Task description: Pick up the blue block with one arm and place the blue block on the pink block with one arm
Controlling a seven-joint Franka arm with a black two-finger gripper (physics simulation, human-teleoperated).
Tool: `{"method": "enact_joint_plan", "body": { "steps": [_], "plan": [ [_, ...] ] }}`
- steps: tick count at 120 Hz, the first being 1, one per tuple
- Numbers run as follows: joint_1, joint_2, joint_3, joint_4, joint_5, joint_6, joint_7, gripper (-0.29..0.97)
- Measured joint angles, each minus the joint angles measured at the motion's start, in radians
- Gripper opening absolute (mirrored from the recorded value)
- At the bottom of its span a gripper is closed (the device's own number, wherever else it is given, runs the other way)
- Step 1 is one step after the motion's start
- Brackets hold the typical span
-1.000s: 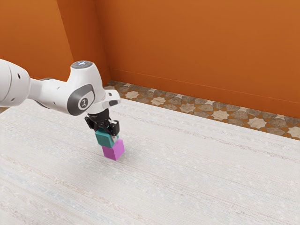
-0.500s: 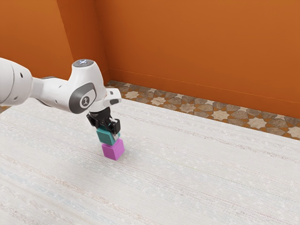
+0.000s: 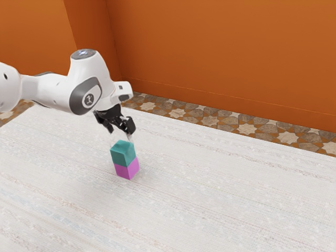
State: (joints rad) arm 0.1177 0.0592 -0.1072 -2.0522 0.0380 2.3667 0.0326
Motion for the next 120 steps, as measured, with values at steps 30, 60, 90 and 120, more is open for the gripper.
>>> {"method": "enact_joint_plan", "body": {
  "steps": [30, 60, 90, 120],
  "plan": [
    [-0.083, -0.320, 0.027, 0.213, -0.097, -0.305, -0.355, 0.66],
    [-0.075, -0.387, 0.104, 0.328, -0.111, -0.750, -0.827, 0.67],
    [-0.026, -0.334, 0.103, 0.290, -0.064, -0.860, -1.135, 0.68],
    [-0.002, -0.326, 0.098, 0.238, -0.043, -0.858, -1.339, 0.68]
  ]
}}
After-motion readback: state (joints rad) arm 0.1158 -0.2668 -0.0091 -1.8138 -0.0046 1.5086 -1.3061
